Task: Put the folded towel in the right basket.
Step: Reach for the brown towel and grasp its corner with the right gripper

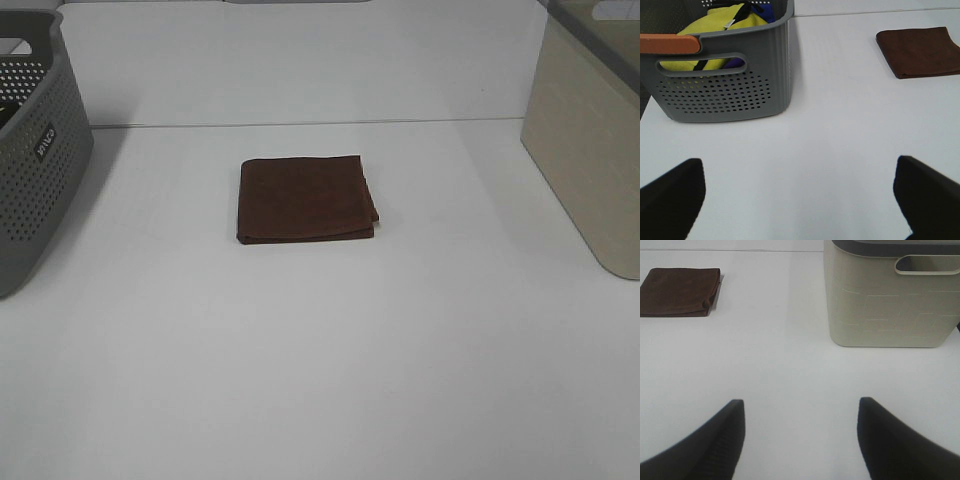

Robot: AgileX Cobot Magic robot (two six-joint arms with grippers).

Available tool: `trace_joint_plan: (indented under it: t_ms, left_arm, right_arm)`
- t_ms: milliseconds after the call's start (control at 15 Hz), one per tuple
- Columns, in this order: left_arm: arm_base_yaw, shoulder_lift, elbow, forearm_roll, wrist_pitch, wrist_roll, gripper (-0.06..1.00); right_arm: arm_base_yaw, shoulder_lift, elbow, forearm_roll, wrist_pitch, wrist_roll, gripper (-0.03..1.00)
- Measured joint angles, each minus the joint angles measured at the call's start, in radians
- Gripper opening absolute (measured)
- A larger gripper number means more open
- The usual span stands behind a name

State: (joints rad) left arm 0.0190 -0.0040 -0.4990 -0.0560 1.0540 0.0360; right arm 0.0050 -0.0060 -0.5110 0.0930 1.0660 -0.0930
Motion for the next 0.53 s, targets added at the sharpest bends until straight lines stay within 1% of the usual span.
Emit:
trace_joint_plan:
  t_ms: [533]
  left_arm:
    - [0.0, 0.0, 0.0, 0.0, 0.0, 0.0, 0.97]
  right_arm:
    - [0.0, 0.0, 0.0, 0.0, 0.0, 0.0, 0.62]
